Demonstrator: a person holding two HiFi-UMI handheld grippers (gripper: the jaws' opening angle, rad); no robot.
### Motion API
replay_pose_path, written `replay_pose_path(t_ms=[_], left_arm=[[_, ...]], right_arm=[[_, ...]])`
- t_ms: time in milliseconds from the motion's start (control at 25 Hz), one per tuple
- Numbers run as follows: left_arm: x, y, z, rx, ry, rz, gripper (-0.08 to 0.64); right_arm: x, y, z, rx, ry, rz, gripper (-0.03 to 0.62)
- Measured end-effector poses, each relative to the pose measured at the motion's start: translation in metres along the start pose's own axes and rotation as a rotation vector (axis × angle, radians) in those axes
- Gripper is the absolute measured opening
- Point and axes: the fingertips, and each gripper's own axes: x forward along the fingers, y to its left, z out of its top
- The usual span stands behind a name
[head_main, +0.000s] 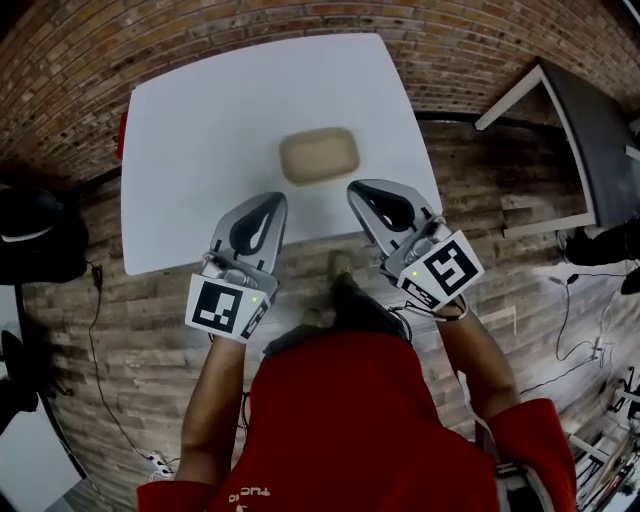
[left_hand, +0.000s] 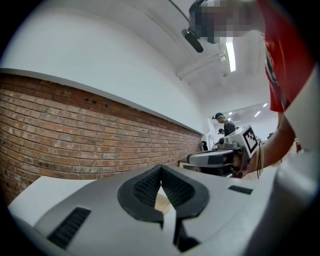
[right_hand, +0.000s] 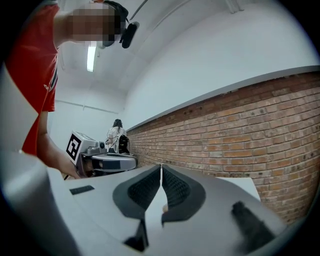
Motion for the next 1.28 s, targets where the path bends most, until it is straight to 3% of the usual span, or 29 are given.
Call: replay_pose_path(t_ms=[280,560,920,1040,1160,1240,1280], left_arm=[[0.052,0.026,-0.028,0.005,0.025,0.030,0.015],[0.091,0.050,-0.053,-0.003,0.074,0.079,0.015],[0.118,0.067,-0.074,-0.007,0.127,0.005,0.021],[0.122,0.069,-0.079,-0.004,0.146,-0.054,0.148],[0.126,0.071,-0.085,0.016,0.181,-0.121,0.226],[0.127,0.070,-0.092,0.036,0.219,-0.173,0.290],[0.127,0.069,-0.097,0.045,0.243,-0.199,0.323]], right_arm=[[0.024,-0.063,-0.020,-0.002,0.036,0.070,0.032],[0.050,-0.093,-0.051,-0.063,0.111,0.171,0.032],[0.075,-0.121,-0.076,-0.083,0.193,0.213,0.034],[0.081,-0.117,-0.083,-0.105,0.228,0.252,0.035],[0.083,-0.114,-0.094,-0.140,0.297,0.306,0.049],[0.083,-0.110,-0.104,-0.169,0.358,0.351,0.154],[0.082,-0.109,-0.109,-0.186,0.384,0.369,0.175]])
